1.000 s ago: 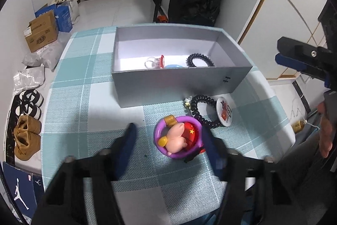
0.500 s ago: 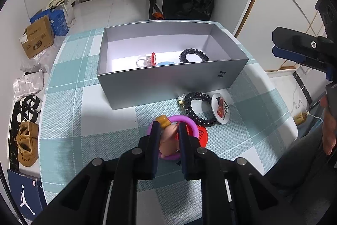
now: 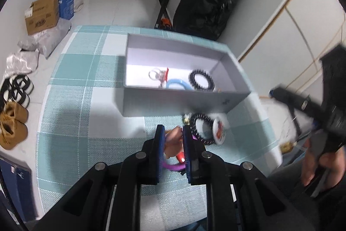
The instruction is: Organize jewelry
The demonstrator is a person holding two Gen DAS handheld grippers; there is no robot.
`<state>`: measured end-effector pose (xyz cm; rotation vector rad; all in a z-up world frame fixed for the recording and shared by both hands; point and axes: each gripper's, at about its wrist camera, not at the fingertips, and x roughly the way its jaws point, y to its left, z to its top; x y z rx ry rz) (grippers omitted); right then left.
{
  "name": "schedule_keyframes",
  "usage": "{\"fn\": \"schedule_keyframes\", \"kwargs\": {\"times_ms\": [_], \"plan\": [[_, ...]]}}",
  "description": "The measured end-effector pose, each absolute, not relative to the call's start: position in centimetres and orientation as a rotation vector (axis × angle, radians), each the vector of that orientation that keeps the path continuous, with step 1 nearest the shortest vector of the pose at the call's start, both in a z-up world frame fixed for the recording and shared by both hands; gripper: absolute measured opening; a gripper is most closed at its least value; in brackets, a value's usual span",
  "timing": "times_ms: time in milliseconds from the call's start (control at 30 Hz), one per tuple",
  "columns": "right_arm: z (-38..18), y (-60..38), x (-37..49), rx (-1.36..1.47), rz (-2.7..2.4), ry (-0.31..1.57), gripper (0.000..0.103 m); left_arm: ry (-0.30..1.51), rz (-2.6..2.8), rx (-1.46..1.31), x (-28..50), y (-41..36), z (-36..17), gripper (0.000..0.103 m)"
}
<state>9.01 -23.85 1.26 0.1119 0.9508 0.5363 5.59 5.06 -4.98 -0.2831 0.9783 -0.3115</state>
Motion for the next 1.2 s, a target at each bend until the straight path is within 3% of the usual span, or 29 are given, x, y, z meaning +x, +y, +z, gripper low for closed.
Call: {"fn": "schedule_keyframes", "kwargs": {"times_ms": [333, 467, 600, 933, 1167, 1200], "plan": [[-0.2, -21.6, 8.1, 0.008, 0.606, 1.012, 0.095, 0.893, -0.311, -0.359, 5.3, 6.4, -2.4, 0.012], [-1.4, -20.3, 7.6, -0.059, 0.635, 1.051, 0.086, 0.871, -0.3, -0.381, 5.3, 7.0, -1.8, 0.012], [-3.1, -19.0, 7.5, -0.163, 0.64, 1.09, 0.067, 0.859, -0.297, -0.398, 5.4, 7.6, -1.5, 0.012], [-5.0, -17.5, 7.8, -0.24, 0.654, 1.121, 0.059, 0.838, -0.329, -0.425, 5.4, 8.4, -0.8, 0.012], [-5.5, -17.1, 8.2, -0.245, 0.662, 1.132, 0.041, 0.838, -0.332, -0.418, 5.4, 8.4, -0.7, 0.012], [-5.5, -17.1, 8.2, -0.242, 0.67, 1.132, 0.035, 0.836, -0.33, -0.414, 5.4, 8.5, -0.6, 0.012]]}}
